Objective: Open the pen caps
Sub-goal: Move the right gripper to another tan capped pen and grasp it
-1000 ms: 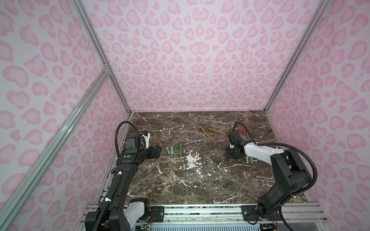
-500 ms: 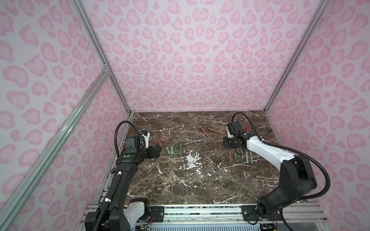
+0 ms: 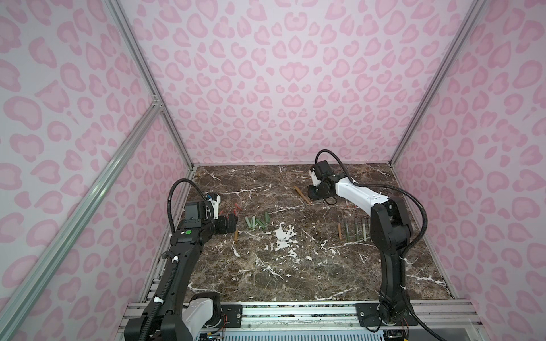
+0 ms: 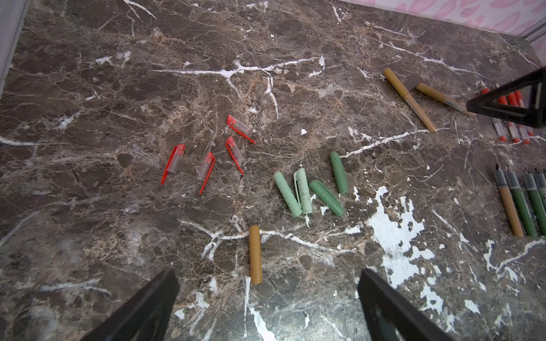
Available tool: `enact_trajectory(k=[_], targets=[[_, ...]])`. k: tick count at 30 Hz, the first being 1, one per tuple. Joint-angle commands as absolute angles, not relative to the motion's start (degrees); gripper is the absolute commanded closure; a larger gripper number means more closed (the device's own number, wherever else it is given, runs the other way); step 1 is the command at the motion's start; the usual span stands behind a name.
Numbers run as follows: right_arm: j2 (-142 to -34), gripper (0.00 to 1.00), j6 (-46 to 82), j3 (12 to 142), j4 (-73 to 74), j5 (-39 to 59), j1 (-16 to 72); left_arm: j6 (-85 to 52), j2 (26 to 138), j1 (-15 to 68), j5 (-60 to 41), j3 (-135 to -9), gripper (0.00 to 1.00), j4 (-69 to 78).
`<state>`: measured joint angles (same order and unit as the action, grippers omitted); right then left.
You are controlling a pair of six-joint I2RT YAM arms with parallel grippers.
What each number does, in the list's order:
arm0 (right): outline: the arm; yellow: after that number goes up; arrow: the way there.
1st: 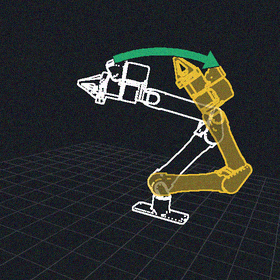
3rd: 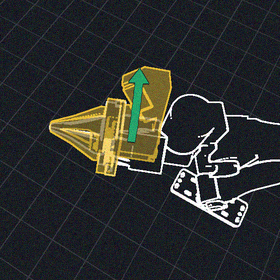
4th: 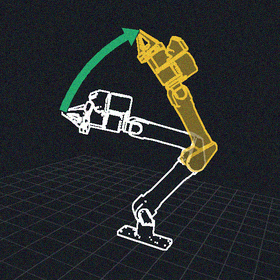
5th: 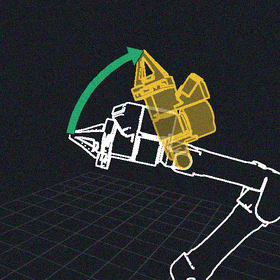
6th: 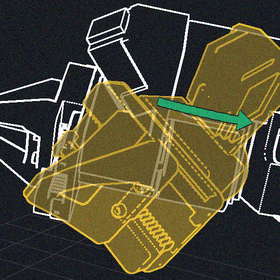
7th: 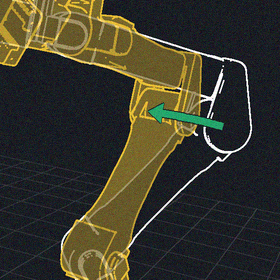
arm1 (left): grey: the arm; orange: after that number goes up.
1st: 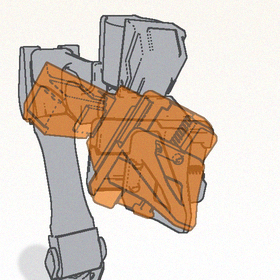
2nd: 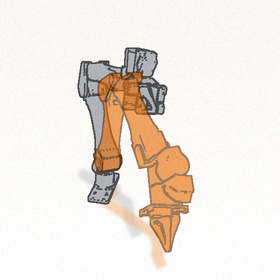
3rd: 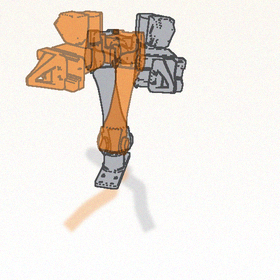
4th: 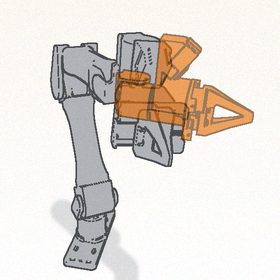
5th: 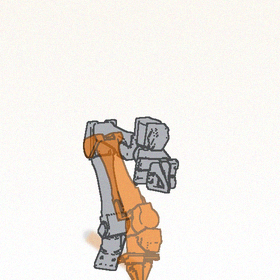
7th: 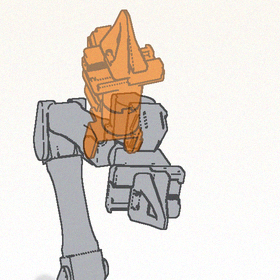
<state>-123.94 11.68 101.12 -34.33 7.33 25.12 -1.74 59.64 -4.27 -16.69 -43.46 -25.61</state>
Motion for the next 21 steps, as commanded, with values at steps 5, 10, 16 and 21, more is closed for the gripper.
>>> enact_trajectory(k=[5, 10, 16, 21], targets=[[-135.0, 0.57, 8.5, 113.9, -41.3, 9.8, 25.9, -1.5, 58.9, -4.8, -17.4, -43.5, 0.02, -25.3], [-138.1, 0.60, 7.9, 117.4, -42.4, 9.4, 25.9, -1.8, 58.4, -5.1, -17.8, -43.4, 0.02, -25.0], [-141.0, 0.62, 7.1, 119.9, -44.4, 8.5, 26.1, -2.2, 58.5, -5.4, -18.1, -44.0, 0.02, -25.7], [-141.9, 0.72, 6.9, 119.1, -45.1, 7.8, 26.4, -2.1, 58.6, -5.4, -18.1, -44.0, 0.02, -25.6]])
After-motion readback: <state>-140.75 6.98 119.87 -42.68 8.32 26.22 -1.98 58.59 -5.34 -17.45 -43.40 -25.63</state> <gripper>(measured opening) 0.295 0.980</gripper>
